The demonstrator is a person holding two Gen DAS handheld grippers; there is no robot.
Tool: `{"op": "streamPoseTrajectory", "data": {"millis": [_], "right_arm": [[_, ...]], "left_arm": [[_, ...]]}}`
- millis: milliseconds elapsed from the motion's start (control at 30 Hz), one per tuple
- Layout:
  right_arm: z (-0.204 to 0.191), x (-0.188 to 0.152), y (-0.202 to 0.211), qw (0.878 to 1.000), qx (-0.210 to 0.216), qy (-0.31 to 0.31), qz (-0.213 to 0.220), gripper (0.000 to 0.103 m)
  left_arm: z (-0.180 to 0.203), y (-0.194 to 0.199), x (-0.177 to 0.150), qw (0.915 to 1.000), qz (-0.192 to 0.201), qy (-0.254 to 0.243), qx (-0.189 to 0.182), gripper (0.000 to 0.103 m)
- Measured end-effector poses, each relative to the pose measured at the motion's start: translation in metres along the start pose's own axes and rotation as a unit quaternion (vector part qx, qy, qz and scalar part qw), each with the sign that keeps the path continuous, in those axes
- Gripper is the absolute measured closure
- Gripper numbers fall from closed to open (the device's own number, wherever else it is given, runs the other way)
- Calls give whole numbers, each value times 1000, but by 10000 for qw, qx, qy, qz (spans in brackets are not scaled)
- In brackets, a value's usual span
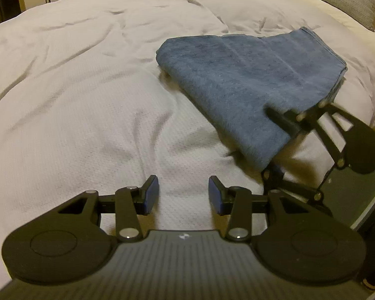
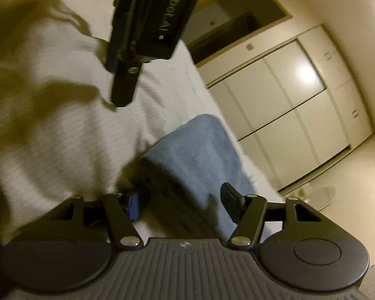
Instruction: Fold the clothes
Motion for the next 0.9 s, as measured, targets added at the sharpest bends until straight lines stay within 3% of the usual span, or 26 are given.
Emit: {"op": "streamPoseTrajectory", "data": {"millis": [67,167,233,267,300,367,433,467,600,700,800,867,900], "right_arm": [[9,4,-3,9995,170,-280,42,75],[40,-3,-3,9845,657,-1625,-3,85],[63,-7,-3,9607,1019,-2581,-44,87],[79,-13,-2,9395,1178,-3215,-34,88],[100,-22,-1,9091,1319,-3952,0,88],[143,-48,1,8337,1453,-5326,128,88],[188,-84,3,7389,1458,-6570,334,88],[208,-104,4,6967,1396,-7024,424,87],[268,-196,18,5592,831,-8223,645,86],[284,-273,17,4883,352,-8712,374,85],[272,-344,-2,4177,115,-9085,-113,74],[258,-368,-14,3810,173,-9241,-257,65],[255,-373,-19,3763,212,-9260,-229,64]], "left_arm": [[0,1,1,10000,9,-8,37,64],[3,5,11,9999,91,-104,76,64],[7,8,24,9996,191,-201,59,64],[9,9,30,9994,241,-250,50,64],[13,10,37,9990,301,-316,36,64],[26,11,55,9978,443,-499,-29,64],[44,9,74,9958,586,-685,-168,64],[53,8,84,9944,660,-782,-247,64],[98,-6,118,9877,850,-1168,-589,63],[131,-30,131,9835,805,-1400,-814,63],[154,-55,133,9808,646,-1575,-954,63],[164,-71,134,9802,552,-1615,-1001,63],[168,-78,135,9805,510,-1601,-1019,63]]}}
Point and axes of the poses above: each gripper's, at about its wrist camera, not at the fingertips, and y roughly against the way its jaws point, z to its right, x to its top, the point moved 9 cm from there along -y, roughly the way its jaws point, and after that the axes turned 5 degrees about y, right-handed, at the moved point
